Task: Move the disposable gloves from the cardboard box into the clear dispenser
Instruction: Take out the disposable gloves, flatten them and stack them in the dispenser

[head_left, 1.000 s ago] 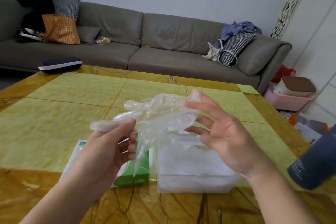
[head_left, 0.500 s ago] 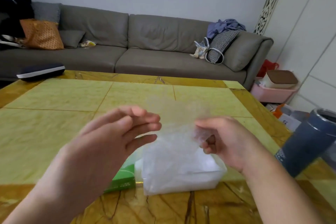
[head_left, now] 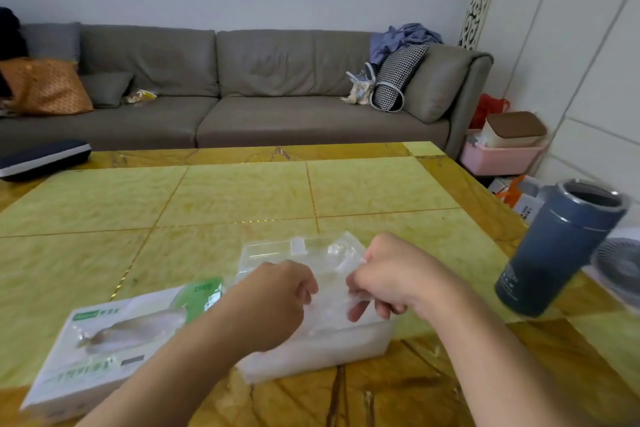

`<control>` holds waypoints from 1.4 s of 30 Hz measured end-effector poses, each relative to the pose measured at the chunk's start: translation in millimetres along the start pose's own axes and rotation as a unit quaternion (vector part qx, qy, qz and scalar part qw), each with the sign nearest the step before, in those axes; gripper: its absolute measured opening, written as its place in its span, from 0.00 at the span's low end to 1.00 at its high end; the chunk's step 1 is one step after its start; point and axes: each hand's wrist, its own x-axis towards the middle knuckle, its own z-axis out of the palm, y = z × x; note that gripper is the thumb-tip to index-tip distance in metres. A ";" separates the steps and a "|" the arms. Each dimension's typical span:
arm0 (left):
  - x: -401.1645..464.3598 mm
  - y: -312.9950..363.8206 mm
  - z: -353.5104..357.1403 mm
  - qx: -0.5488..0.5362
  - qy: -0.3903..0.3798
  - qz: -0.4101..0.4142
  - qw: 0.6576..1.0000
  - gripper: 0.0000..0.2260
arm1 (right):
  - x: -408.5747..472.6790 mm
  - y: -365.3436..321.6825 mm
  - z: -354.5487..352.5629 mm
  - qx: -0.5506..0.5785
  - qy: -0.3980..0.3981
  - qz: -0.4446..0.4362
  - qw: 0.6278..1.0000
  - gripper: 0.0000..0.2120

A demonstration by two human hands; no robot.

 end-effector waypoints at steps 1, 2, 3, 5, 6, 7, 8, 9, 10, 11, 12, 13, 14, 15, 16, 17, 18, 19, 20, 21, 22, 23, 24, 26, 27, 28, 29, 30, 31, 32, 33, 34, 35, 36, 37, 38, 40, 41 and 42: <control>4.2 -0.2 -1.2 0.009 -0.011 0.005 1.000 0.14 | 1.1 0.5 0.3 -0.013 0.003 0.002 1.000 0.08; 8.9 0.4 -1.4 0.026 -0.024 0.013 0.999 0.12 | 2.8 2.0 0.9 -0.024 0.009 0.003 1.000 0.08; 13.7 0.7 -1.0 0.043 -0.040 0.019 0.998 0.11 | 4.0 2.6 1.9 -0.036 0.016 0.003 0.999 0.08; 24.4 -1.3 2.4 0.065 -0.086 0.016 0.994 0.10 | 5.1 4.0 4.0 -0.067 0.032 -0.001 0.997 0.08; 29.3 -1.4 4.2 0.074 -0.111 0.012 0.991 0.10 | 5.1 4.8 4.8 -0.087 0.044 -0.006 0.995 0.09; 33.0 -0.5 6.2 0.080 -0.129 0.014 0.988 0.10 | 5.2 5.5 5.8 -0.109 0.060 -0.012 0.992 0.10; 35.3 -0.4 8.8 0.085 -0.144 0.021 0.986 0.13 | 6.0 6.3 8.0 -0.130 0.077 -0.018 0.988 0.10; 38.7 -0.1 12.1 0.092 -0.152 0.029 0.984 0.17 | 7.3 7.0 10.0 -0.146 0.094 -0.022 0.985 0.10; 40.0 1.1 14.8 0.106 -0.153 0.031 0.982 0.18 | 8.4 7.5 13.1 -0.160 0.104 -0.027 0.981 0.08; 42.2 3.2 16.7 0.132 -0.146 0.036 0.980 0.16 | 9.1 7.6 14.9 -0.171 0.113 -0.031 0.978 0.08; 41.7 5.8 17.6 0.162 -0.138 0.038 0.976 0.15 | 9.3 7.1 16.8 -0.184 0.118 -0.035 0.975 0.07; 42.4 6.7 18.9 0.188 -0.129 0.043 0.973 0.14 | 9.3 6.0 17.1 -0.198 0.121 -0.037 0.972 0.08; 41.1 9.4 18.8 0.207 -0.123 0.046 0.969 0.14 | 8.7 4.9 16.4 -0.210 0.121 -0.037 0.969 0.09; 40.1 12.6 18.8 0.228 -0.116 0.051 0.966 0.15 | 7.0 3.3 15.5 -0.218 0.119 -0.034 0.968 0.11; 38.5 15.9 18.0 0.246 -0.107 0.055 0.962 0.16 | 5.3 1.9 15.1 -0.225 0.118 -0.033 0.966 0.12; 38.3 18.2 18.1 0.262 -0.096 0.068 0.958 0.16 | 3.7 1.2 14.5 -0.234 0.119 -0.035 0.964 0.13; 38.4 19.8 17.8 0.274 -0.084 0.080 0.955 0.15 | 1.2 -0.2 13.7 -0.243 0.123 -0.036 0.962 0.13; 38.5 20.8 18.0 0.284 -0.075 0.091 0.952 0.15 | -2.2 -2.0 13.0 -0.250 0.134 -0.039 0.958 0.13; 37.6 21.9 17.8 0.288 -0.069 0.099 0.950 0.14 | -5.5 -4.4 12.3 -0.252 0.153 -0.048 0.954 0.13; 37.3 21.2 18.3 0.286 -0.062 0.107 0.950 0.14 | -8.5 -7.8 11.1 -0.255 0.181 -0.065 0.947 0.12; 36.4 20.8 18.6 0.281 -0.060 0.114 0.951 0.13 | -11.6 -11.1 11.0 -0.251 0.213 -0.086 0.940 0.12; 36.0 20.0 19.3 0.273 -0.057 0.117 0.953 0.12 | -13.6 -14.8 12.1 -0.238 0.238 -0.110 0.935 0.11; 34.5 20.0 19.1 0.262 -0.056 0.119 0.956 0.11 | -14.7 -18.4 15.0 -0.201 0.244 -0.131 0.940 0.08; 30.7 19.9 18.5 0.250 -0.049 0.116 0.960 0.08 | -11.7 -23.3 24.1 -0.108 0.195 -0.148 0.963 0.02; 29.0 20.2 18.1 0.246 -0.047 0.113 0.961 0.08 | -7.4 -23.5 28.7 -0.087 0.163 -0.141 0.973 0.03; 27.3 20.7 17.3 0.241 -0.050 0.110 0.963 0.08 | -3.1 -22.4 31.7 -0.086 0.137 -0.130 0.978 0.05; 26.0 19.9 17.2 0.238 -0.055 0.106 0.964 0.08 | 0.9 -20.6 33.4 -0.095 0.117 -0.116 0.982 0.07; 24.0 20.7 15.3 0.231 -0.063 0.105 0.965 0.07 | 3.6 -18.7 33.0 -0.107 0.104 -0.102 0.984 0.07; 23.0 20.3 13.7 0.219 -0.073 0.101 0.968 0.05 | 6.9 -16.5 32.2 -0.115 0.090 -0.087 0.985 0.06; 23.4 19.0 12.4 0.198 -0.083 0.096 0.972 0.04 | 10.3 -14.4 31.1 -0.120 0.072 -0.075 0.987 0.05; 24.5 16.3 12.3 0.173 -0.097 0.086 0.976 0.02 | 13.9 -11.6 31.9 -0.127 0.050 -0.062 0.989 0.04; 24.8 15.2 10.2 0.149 -0.112 0.076 0.979 0.04 | 16.9 -8.9 33.7 -0.139 0.033 -0.056 0.988 0.04; 24.5 13.6 6.8 0.136 -0.132 0.068 0.979 0.07 | 18.9 -7.3 35.6 -0.151 0.023 -0.055 0.987 0.05; 25.1 13.5 3.6 0.125 -0.149 0.067 0.979 0.08 | 20.1 -4.0 36.9 -0.160 0.022 -0.056 0.985 0.07; 25.3 11.6 -0.1 0.102 -0.154 0.069 0.980 0.07 | 21.4 -3.2 38.7 -0.176 0.021 -0.056 0.982 0.10; 23.0 11.1 -5.7 0.066 -0.152 0.075 0.983 0.06 | 23.1 -3.6 39.5 -0.194 0.019 -0.051 0.979 0.12; 18.3 12.5 -14.2 0.015 -0.119 0.072 0.990 0.04 | 29.6 -5.9 39.5 -0.229 -0.006 -0.026 0.973 0.08; 15.6 14.1 -17.0 0.009 -0.099 0.069 0.993 0.06 | 31.9 -8.3 38.9 -0.242 -0.033 -0.012 0.970 0.05; 13.5 15.3 -17.5 0.009 -0.093 0.065 0.994 0.10 | 33.4 -9.8 38.4 -0.250 -0.066 -0.006 0.966 0.04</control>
